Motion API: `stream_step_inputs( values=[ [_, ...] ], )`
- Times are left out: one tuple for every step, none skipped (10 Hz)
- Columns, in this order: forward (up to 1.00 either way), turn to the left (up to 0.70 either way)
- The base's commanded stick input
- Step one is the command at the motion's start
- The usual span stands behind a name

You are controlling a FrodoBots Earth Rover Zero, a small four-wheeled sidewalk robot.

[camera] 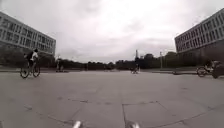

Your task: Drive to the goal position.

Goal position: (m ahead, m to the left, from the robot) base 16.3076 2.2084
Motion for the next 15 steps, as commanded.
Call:
stream_step_inputs(
  values=[
    [0.7, 0.0],
    [0.7, 0.0],
    [0.7, 0.0],
    [0.7, 0.0],
    [0.7, 0.0],
    [0.7, 0.0],
    [0.7, 0.0],
    [0.7, 0.0],
    [0.7, 0.0],
    [0.7, 0.0],
    [0.7, 0.0],
    [0.7, 0.0],
    [0.7, 0.0],
    [0.7, 0.0],
    [0.7, 0.0]
  ],
)
